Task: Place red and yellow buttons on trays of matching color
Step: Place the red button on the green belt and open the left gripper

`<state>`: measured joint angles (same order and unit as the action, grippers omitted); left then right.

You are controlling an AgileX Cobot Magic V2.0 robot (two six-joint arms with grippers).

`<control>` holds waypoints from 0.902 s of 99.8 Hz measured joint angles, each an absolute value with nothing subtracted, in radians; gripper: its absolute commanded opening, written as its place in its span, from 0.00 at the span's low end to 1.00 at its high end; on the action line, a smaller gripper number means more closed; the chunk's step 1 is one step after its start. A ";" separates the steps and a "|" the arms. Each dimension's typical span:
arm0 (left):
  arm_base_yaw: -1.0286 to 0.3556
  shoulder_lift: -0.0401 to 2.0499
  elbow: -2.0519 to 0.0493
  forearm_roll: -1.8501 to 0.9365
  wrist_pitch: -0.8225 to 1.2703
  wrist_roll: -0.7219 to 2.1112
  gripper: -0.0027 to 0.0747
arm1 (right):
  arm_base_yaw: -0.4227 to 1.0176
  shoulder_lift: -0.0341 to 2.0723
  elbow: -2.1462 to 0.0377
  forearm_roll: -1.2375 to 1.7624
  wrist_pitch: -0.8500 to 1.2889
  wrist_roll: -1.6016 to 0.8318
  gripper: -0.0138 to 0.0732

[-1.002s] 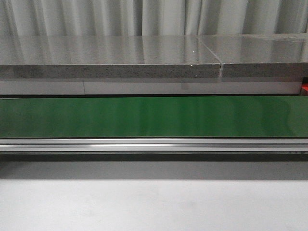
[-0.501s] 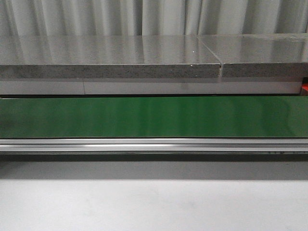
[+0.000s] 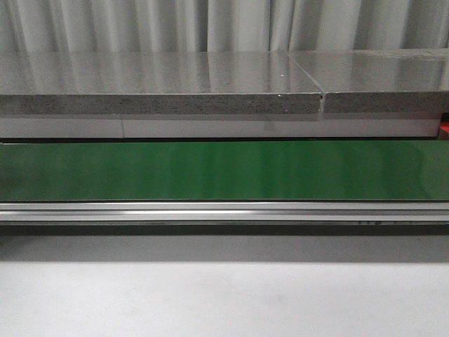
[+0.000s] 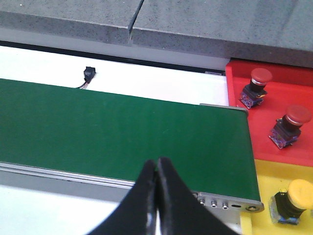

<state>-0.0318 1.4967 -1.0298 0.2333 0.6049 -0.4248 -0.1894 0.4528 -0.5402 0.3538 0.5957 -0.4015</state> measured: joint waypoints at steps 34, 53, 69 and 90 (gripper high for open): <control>-0.032 1.497 -1.034 0.206 0.607 -0.361 0.80 | -0.189 0.453 -0.540 0.354 0.596 -0.401 0.08; -0.032 1.497 -1.103 0.142 0.607 -0.300 0.79 | -0.189 0.453 -0.540 0.354 0.596 -0.401 0.08; -0.032 1.497 -1.176 0.126 0.610 -0.287 0.79 | -0.189 0.453 -0.540 0.354 0.596 -0.401 0.08; -0.001 1.497 -1.215 0.115 0.652 -0.284 0.79 | -0.189 0.453 -0.540 0.354 0.596 -0.401 0.08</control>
<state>-0.0008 1.4967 -1.2155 0.1153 0.6518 -0.2840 -0.1894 0.4528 -0.5402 0.3538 0.5957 -0.4015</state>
